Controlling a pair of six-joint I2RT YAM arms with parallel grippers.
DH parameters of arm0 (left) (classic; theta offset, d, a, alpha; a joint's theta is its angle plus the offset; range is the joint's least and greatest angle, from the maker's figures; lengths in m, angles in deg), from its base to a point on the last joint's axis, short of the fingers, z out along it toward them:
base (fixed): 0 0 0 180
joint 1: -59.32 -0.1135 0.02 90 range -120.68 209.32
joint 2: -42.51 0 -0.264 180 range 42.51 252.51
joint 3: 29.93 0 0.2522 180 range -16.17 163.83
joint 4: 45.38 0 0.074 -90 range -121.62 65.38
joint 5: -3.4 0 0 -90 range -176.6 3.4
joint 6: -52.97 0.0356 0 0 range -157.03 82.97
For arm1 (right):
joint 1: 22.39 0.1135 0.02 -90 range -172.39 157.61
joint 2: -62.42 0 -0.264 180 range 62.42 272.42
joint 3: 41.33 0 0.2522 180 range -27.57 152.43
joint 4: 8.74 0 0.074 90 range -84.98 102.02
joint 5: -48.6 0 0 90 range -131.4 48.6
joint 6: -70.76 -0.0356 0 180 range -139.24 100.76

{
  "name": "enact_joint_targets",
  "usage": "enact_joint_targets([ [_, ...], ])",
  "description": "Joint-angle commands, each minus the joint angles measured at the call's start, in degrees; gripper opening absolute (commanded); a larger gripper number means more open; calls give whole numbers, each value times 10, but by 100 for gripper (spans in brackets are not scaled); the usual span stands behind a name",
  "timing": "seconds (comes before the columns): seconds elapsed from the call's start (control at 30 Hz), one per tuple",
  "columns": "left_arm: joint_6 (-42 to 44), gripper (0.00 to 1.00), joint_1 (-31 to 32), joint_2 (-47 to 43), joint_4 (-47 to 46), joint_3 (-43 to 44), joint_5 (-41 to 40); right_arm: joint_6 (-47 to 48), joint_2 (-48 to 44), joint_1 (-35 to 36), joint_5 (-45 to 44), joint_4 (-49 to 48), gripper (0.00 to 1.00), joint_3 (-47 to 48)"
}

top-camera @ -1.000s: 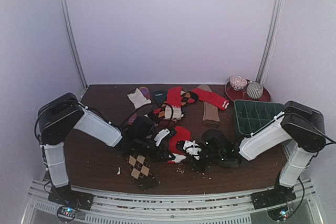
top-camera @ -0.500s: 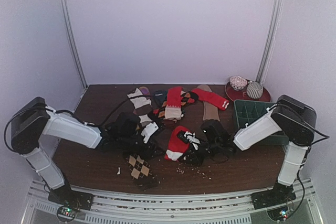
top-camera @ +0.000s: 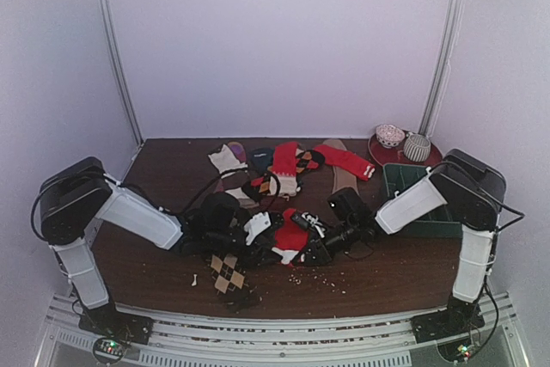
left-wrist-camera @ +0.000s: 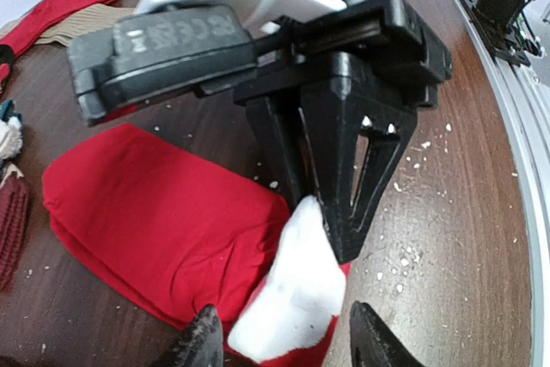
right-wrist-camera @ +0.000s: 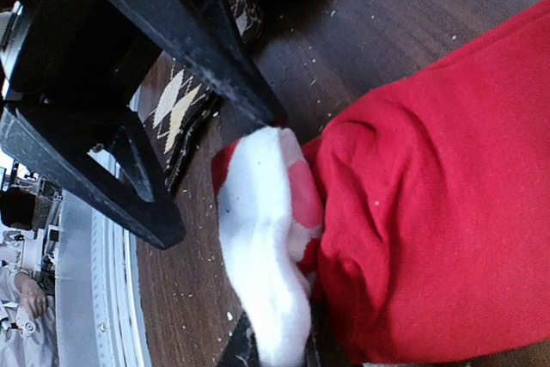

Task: Roll the socks
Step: Roll a pair of socks at the center of the board.

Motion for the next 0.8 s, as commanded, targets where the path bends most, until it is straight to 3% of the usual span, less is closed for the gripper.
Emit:
enact_joint_targets([
  [0.0,26,50,3,16,-29,24,26,-1,59,4,-40,207,13,-30],
  [0.17,30,48,4,38,-18,28,29,2,67,-1,-35,212,13,-25],
  [0.33,24,37,7,54,-5,31,44,0,77,-4,-33,212,14,-20],
  [0.77,-18,45,12,38,-52,-8,99,-5,87,-9,-35,210,13,-11],
])
